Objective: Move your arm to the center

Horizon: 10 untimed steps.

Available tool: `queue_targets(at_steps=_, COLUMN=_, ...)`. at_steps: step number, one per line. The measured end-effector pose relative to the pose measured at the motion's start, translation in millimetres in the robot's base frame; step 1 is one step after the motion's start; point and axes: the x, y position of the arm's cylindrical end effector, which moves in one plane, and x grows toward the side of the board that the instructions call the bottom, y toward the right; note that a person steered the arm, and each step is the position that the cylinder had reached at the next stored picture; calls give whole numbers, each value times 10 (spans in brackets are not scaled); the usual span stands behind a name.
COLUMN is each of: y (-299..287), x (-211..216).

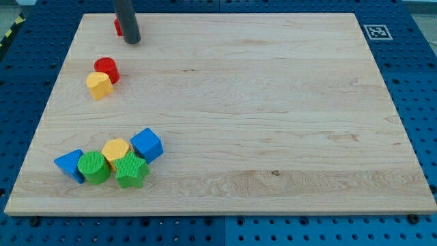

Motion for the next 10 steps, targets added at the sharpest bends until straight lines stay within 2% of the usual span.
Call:
queue_targets(at_steps=3, y=-146, x=-226)
queue_targets(at_steps=4, y=-8, x=-176)
queue_targets(at_steps=5, y=512, x=102)
queue_targets(at_steps=6, y=646, x=367)
queue_targets(at_steps=10, y=646, x=393)
